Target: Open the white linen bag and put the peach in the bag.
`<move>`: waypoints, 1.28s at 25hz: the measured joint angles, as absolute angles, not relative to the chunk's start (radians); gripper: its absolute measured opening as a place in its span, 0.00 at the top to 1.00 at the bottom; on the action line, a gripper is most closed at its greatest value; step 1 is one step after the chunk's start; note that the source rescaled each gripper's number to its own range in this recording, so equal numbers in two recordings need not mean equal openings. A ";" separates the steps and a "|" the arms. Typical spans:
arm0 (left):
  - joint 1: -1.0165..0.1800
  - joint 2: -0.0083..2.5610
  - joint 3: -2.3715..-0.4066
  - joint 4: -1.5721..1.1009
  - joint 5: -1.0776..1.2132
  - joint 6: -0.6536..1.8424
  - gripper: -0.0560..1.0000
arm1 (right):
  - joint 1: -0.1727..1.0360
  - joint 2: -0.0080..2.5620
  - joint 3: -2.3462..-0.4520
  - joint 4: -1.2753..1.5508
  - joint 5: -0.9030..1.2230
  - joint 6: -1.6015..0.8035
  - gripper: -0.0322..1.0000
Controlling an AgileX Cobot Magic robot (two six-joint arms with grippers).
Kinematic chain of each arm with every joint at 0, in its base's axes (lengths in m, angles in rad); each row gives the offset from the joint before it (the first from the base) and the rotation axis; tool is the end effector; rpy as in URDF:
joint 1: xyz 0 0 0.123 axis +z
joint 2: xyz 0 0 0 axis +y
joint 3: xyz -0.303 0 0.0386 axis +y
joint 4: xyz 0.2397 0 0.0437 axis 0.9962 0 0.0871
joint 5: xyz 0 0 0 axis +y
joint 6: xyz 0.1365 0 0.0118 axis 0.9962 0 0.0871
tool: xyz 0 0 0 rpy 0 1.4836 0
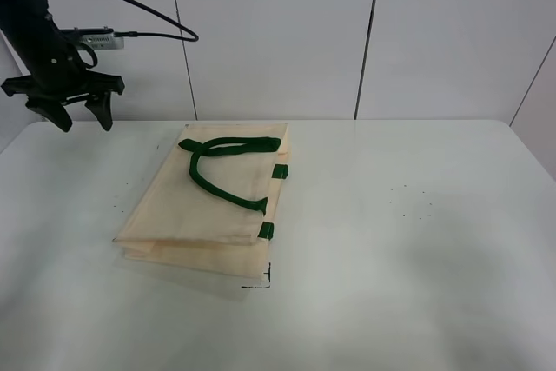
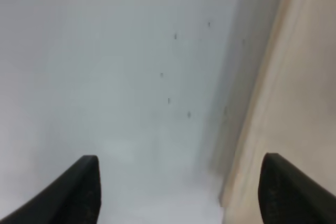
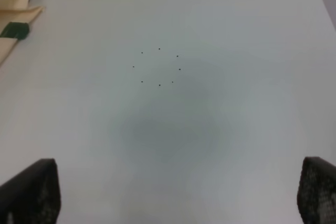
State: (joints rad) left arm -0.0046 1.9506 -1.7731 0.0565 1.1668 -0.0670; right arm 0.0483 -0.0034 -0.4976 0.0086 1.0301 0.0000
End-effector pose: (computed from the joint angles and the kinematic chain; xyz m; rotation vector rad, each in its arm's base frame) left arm 0.4340 0.0051 0.2606 -0.0684 2.8247 0.0623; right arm 0.0099 0.0015 0.2553 -0.0489 2.0123 0.0410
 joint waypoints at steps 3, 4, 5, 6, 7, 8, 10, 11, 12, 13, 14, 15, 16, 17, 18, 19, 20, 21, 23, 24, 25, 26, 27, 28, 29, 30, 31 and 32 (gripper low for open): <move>-0.005 1.830 -1.660 0.057 1.167 -0.067 0.14 | 0.048 -0.003 -0.498 0.009 1.030 0.000 0.00; -0.005 1.785 -1.616 0.057 1.167 -0.067 0.14 | 0.048 -0.003 -0.498 0.009 1.030 0.000 0.00; -0.005 1.748 -1.579 0.057 1.167 -0.067 0.14 | 0.048 -0.003 -0.498 0.009 1.030 0.000 0.00; -0.005 1.701 -1.532 0.057 1.167 -0.067 0.14 | 0.048 -0.003 -0.498 0.009 1.030 0.000 0.00; -0.005 1.654 -1.485 0.057 1.167 -0.067 0.14 | 0.048 -0.003 -0.498 0.009 1.030 0.000 0.00; -0.005 1.613 -1.435 0.057 1.167 -0.067 0.14 | 0.048 -0.003 -0.498 0.009 1.030 0.000 0.00; -0.005 1.511 -1.338 0.057 1.167 -0.067 0.14 | 0.048 -0.003 -0.498 0.009 1.030 0.000 0.00; -0.005 1.458 -1.283 0.057 1.167 -0.067 0.14 | 0.048 -0.003 -0.498 0.009 1.030 0.000 0.00; -0.005 1.411 -1.236 0.057 1.167 -0.067 0.14 | 0.048 -0.003 -0.498 0.009 1.030 0.000 0.00; -0.005 1.355 -1.180 0.057 1.167 -0.067 0.14 | 0.048 -0.003 -0.498 0.009 1.030 0.000 0.00; -0.005 1.299 -1.123 0.057 1.167 -0.067 0.14 | 0.048 -0.003 -0.498 0.009 1.030 0.000 0.00; -0.005 1.250 -1.065 0.057 1.167 -0.067 0.14 | 0.048 -0.003 -0.498 0.009 1.030 0.000 0.00; -0.005 1.194 -1.018 0.057 1.167 -0.067 0.14 | 0.048 -0.003 -0.498 0.009 1.030 0.000 0.00; -0.005 1.137 -0.961 0.057 1.167 -0.067 0.14 | 0.048 -0.003 -0.498 0.009 1.030 0.000 0.00; -0.005 1.079 -0.906 0.057 1.167 -0.067 0.14 | 0.048 -0.003 -0.498 0.009 1.030 0.000 0.00; -0.005 1.030 -0.862 0.057 1.164 -0.063 0.14 | 0.048 -0.003 -0.498 0.009 1.030 0.000 0.00; -0.005 0.970 -0.809 0.057 1.161 -0.055 0.14 | 0.048 -0.003 -0.498 0.009 1.030 0.000 0.00; -0.005 0.911 -0.759 0.057 1.149 -0.047 0.14 | 0.048 -0.003 -0.498 0.009 1.030 0.000 0.00; -0.005 0.805 -0.674 0.057 1.111 -0.035 0.14 | 0.048 -0.003 -0.498 0.009 1.030 0.000 0.00; -0.005 0.748 -0.632 0.056 1.091 -0.030 0.14 | 0.048 -0.003 -0.498 0.009 1.030 0.000 0.00; -0.005 0.691 -0.594 0.053 1.068 -0.028 0.14 | 0.048 -0.003 -0.498 0.009 1.030 0.000 0.00; -0.005 0.644 -0.562 0.052 1.049 -0.024 0.14 | 0.048 -0.003 -0.498 0.009 1.030 0.000 0.00; -0.005 0.589 -0.541 0.052 1.036 -0.023 0.14 | 0.048 -0.003 -0.498 0.009 1.030 0.000 0.00; -0.005 0.536 -0.525 0.052 1.036 -0.022 0.14 | 0.048 -0.003 -0.498 0.009 1.030 0.000 0.00; -0.005 0.485 -0.516 0.052 1.036 -0.020 0.14 | 0.048 -0.003 -0.498 0.009 1.030 0.000 0.00; -0.005 0.445 -0.513 0.052 1.037 -0.015 0.14 | 0.048 -0.003 -0.498 0.009 1.030 0.000 0.00; -0.005 0.399 -0.506 0.052 1.037 -0.009 0.14 | 0.048 -0.003 -0.498 0.009 1.030 0.000 0.00; -0.005 0.356 -0.500 0.051 1.044 0.000 0.14 | 0.048 -0.003 -0.498 0.009 1.030 0.000 0.00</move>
State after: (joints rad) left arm -0.0046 0.3564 -0.5000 0.0510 1.0437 0.0000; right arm 0.0483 -0.0034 -0.4976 0.0086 1.0301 0.0000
